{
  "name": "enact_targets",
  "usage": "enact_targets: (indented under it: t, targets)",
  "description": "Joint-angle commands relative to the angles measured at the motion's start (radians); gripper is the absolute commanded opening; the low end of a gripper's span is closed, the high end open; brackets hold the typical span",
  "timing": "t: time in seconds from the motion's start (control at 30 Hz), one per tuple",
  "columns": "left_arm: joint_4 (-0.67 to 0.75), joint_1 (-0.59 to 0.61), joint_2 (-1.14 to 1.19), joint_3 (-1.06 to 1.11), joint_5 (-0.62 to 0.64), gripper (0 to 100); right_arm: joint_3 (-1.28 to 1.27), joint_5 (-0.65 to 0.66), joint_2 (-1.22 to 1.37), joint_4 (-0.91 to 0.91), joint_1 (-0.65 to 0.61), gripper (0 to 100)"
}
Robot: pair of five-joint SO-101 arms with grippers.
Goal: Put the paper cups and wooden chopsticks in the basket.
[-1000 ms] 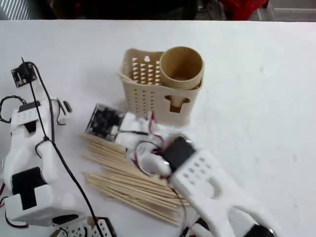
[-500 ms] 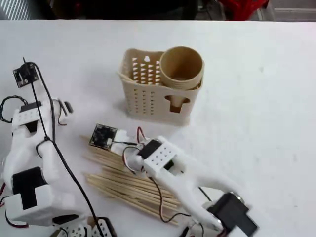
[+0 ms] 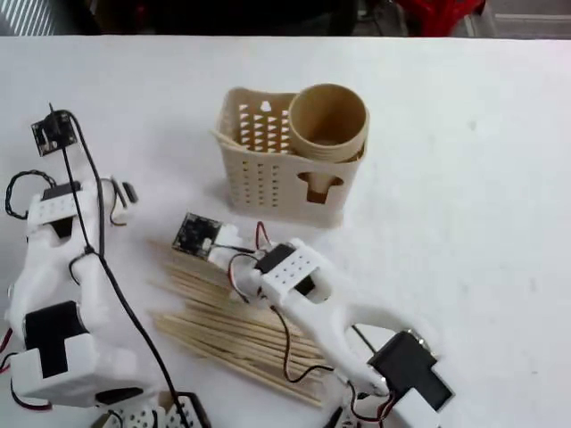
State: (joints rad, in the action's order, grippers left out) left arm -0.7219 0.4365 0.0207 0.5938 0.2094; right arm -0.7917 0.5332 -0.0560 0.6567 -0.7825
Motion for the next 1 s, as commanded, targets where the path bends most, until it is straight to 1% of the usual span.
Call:
enact_targets:
  t: [0.0,0.2,0.43,0.53,0.63,0.8,0.87,0.97]
  targets:
    - [0.015,-0.018,-0.004,-0.005,0.029,22,0.026,0.012,-0.004,-0.008,0.015,6.9]
    - [0.015,-0.016,-0.004,-0.008,0.029,22,0.029,0.009,-0.013,0.022,0.016,1.5]
    - [0.015,-0.013,-0.004,-0.008,0.029,22,0.020,0.003,-0.151,0.107,0.019,1.7]
    - [0.015,-0.013,-0.004,-0.009,0.029,22,0.003,0.003,-0.197,0.116,0.018,1.7]
    - [0.015,-0.012,-0.004,-0.008,0.029,22,-0.006,0.003,-0.193,0.104,0.015,2.2]
    - [0.015,-0.012,-0.004,-0.006,0.029,22,-0.003,0.003,-0.104,0.045,0.015,4.4]
    - [0.015,-0.012,-0.004,-0.006,0.029,22,0.003,0.003,-0.090,0.056,0.022,1.7]
    - [0.035,0.001,-0.004,-0.006,0.029,22,0.011,0.003,-0.142,0.127,0.073,1.7]
